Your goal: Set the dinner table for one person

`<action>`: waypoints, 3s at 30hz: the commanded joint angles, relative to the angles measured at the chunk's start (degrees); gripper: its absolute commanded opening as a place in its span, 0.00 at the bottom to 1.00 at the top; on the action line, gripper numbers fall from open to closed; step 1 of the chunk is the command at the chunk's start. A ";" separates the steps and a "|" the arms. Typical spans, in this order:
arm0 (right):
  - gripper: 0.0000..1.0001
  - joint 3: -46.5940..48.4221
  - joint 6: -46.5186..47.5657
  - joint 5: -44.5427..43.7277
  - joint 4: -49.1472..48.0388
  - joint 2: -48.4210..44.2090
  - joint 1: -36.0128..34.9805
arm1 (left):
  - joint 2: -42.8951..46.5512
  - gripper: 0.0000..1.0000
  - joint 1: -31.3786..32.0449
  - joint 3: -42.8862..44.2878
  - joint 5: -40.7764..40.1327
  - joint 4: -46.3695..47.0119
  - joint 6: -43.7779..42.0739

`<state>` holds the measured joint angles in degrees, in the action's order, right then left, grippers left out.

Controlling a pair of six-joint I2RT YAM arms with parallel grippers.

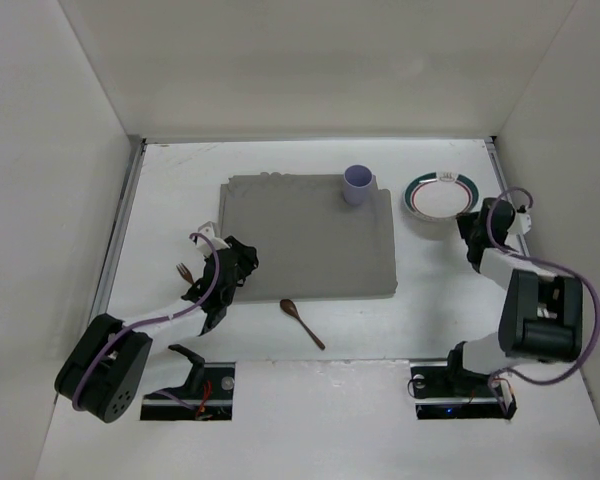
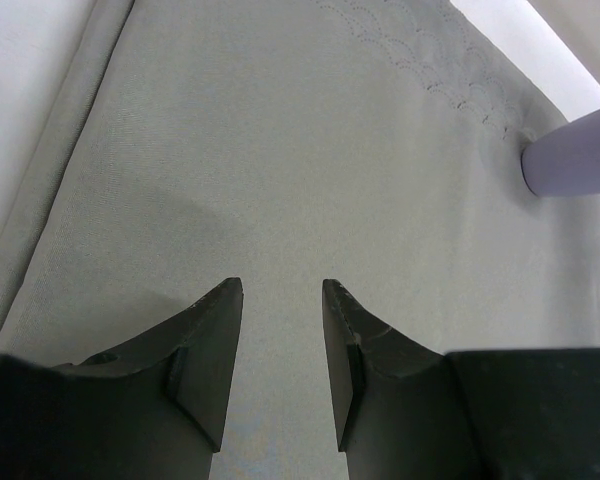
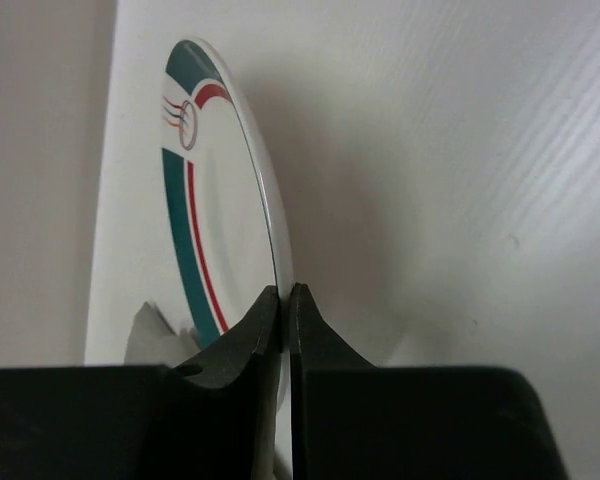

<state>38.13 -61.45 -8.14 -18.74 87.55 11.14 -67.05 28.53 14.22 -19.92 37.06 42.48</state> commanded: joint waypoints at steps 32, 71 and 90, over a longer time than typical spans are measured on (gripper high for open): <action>0.08 11.97 1.60 5.24 -7.97 3.76 -47.57 | 12.12 0.35 -2.30 -4.02 -8.12 -1.55 0.24; 0.40 13.19 30.51 -16.55 30.00 2.62 -82.53 | 10.53 0.36 -2.83 -3.23 -6.09 -1.11 0.24; 0.16 14.34 29.64 -14.18 26.13 10.10 -84.04 | 15.37 0.35 -4.85 -5.17 -7.32 -2.08 1.38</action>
<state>51.22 -31.51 -22.59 8.58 96.84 -72.73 -52.93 24.25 9.91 -25.78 34.00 43.03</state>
